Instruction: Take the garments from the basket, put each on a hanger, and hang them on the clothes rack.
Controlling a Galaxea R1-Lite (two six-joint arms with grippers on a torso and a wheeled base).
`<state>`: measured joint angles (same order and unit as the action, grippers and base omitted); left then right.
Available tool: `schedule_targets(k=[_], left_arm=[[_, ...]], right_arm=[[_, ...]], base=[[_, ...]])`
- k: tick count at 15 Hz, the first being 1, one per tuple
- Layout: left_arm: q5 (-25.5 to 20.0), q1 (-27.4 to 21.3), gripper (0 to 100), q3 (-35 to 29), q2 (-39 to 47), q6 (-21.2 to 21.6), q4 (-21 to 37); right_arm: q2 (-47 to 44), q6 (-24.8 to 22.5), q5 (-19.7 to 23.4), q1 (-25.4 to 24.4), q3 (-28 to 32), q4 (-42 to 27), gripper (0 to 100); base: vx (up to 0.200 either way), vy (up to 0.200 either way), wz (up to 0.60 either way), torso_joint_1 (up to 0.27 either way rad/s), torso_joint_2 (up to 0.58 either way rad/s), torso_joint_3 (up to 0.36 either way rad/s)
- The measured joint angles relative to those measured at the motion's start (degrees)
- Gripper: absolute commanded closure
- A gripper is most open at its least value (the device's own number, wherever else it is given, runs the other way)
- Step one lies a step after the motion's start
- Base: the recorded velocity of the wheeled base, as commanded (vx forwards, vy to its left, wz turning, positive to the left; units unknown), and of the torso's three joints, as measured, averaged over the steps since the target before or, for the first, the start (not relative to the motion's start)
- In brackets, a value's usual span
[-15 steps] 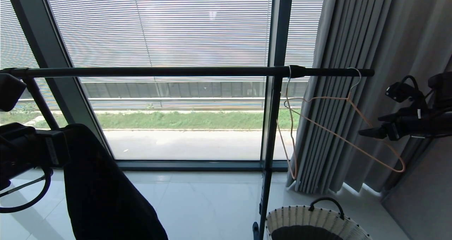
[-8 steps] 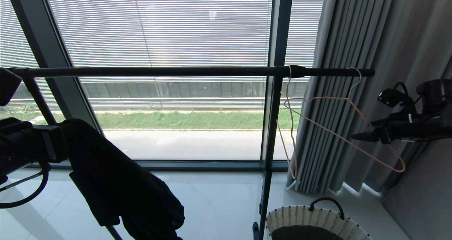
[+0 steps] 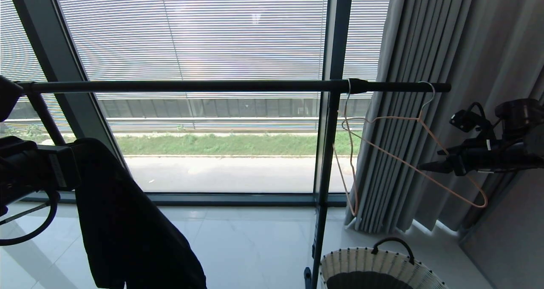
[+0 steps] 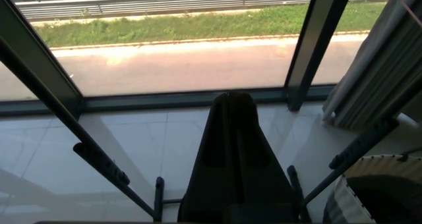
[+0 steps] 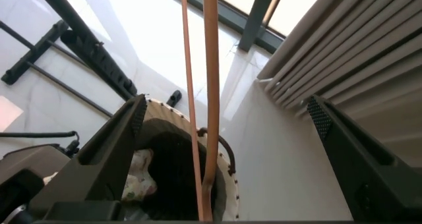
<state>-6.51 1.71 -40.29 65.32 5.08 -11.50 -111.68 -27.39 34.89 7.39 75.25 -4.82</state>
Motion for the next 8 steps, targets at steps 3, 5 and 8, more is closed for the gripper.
schedule_targets(k=[3,5,8], left_arm=[[0.0,0.1,100,-0.3,0.0,0.0,0.0],[0.0,0.1,100,-0.4,0.1,0.0,0.0],[0.0,0.2,100,-0.4,0.0,0.0,0.0]], right_arm=[[-0.6,0.3,0.1,-0.1,0.0,0.0,100],[-0.7,1.3,0.1,-0.2,0.0,0.0,100],[-0.7,2.2,0.1,-0.2,0.2,0.1,100]], base=[[0.000,0.000,0.00,0.000,0.00,0.000],[0.000,0.000,0.00,0.000,0.00,0.000],[0.000,0.000,0.00,0.000,0.00,0.000]])
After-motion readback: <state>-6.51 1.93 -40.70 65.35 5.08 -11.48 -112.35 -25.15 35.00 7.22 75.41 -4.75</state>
